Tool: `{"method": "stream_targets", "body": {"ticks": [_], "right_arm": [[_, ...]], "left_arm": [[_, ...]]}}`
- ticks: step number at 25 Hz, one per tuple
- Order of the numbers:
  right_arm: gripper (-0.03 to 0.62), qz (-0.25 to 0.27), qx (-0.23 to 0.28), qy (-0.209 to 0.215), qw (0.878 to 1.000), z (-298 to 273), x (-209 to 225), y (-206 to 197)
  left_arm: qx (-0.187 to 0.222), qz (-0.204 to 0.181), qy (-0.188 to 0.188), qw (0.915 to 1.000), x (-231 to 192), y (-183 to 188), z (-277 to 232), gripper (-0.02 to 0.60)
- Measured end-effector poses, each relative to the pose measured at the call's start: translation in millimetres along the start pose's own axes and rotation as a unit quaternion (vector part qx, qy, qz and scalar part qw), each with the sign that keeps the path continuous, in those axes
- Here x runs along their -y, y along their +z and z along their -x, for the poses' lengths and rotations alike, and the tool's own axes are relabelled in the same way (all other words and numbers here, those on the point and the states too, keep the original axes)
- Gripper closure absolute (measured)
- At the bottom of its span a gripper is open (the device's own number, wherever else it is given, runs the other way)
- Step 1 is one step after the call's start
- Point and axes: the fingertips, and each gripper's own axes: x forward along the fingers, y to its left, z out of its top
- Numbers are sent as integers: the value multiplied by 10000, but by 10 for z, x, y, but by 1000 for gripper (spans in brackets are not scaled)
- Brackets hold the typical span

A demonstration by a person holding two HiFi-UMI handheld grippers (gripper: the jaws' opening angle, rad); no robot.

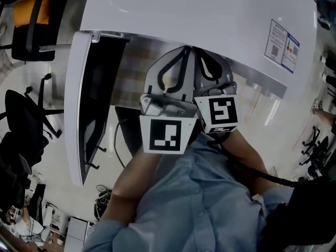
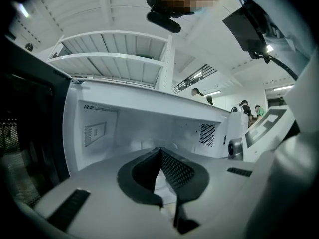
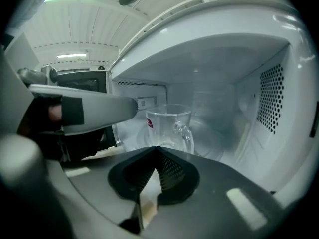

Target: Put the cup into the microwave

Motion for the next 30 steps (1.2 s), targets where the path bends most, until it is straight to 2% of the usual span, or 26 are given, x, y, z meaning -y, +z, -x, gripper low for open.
{"method": "stream_targets", "body": {"ticks": [6, 14, 20, 25, 30], "right_arm": [[592, 0, -8, -9, 10000, -130, 70, 70], [592, -93, 36, -62, 9999, -233, 152, 123], [592, -187, 9, 38, 9998, -209, 118, 93], [591, -220, -78, 326, 9992, -50, -38, 43], [592, -252, -41, 634, 9977, 235, -211, 141]], "left_arm": [[-176, 8, -94, 9998, -78, -103, -156, 574], [-160, 87, -146, 9997, -146, -95, -300, 574], [-229, -70, -188, 9995, -106, -105, -265, 574], [-295, -6, -31, 9996, -21, -76, -73, 574], [-312, 209, 325, 9988, 69, 84, 200, 574]]}}
